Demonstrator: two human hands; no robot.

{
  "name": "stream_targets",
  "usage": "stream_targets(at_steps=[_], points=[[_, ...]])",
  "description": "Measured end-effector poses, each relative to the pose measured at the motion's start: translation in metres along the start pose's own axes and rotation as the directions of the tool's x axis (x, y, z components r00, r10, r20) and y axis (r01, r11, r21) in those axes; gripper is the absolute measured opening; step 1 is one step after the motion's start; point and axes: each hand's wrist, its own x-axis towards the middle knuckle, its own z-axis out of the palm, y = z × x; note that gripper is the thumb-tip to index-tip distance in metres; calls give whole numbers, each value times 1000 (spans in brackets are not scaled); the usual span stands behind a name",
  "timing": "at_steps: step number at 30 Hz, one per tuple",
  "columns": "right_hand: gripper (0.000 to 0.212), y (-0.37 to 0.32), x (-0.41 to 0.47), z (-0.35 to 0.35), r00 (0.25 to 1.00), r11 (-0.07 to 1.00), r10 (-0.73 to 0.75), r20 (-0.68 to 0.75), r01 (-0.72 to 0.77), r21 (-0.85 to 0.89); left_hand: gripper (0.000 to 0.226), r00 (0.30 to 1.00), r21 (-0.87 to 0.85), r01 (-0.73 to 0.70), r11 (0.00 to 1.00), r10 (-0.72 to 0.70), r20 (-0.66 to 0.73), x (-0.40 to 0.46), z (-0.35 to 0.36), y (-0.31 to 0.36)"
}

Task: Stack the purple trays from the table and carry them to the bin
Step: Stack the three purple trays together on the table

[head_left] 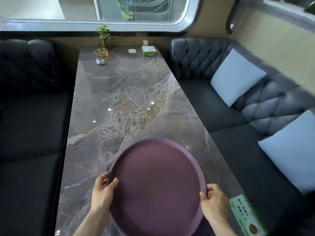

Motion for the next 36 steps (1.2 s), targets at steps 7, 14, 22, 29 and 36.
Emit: stream_targets(at_steps=[7, 14, 22, 29, 36], points=[[27, 42, -16, -3, 997, 998, 52, -62, -51, 22, 43, 999, 247, -18, 969, 26, -28, -19, 9, -36], [32, 56, -15, 6, 996, 998, 52, -76, -53, -17, 37, 982, 633, -84, 769, 173, -80, -24, 10, -44], [20, 60, -3, 20, 998, 997, 50, -28, -52, -63, 30, 954, 750, -120, 651, 286, -96, -26, 9, -34], [14, 54, 2, 15, 996, 992, 84, -28, -87, -94, 22, 944, 767, -71, 638, 292, -156, -19, 12, -28], [14, 59, 2, 19, 997, 993, 49, -65, -56, -101, 13, 948, 802, -70, 593, 289, -130, -13, 7, -29]])
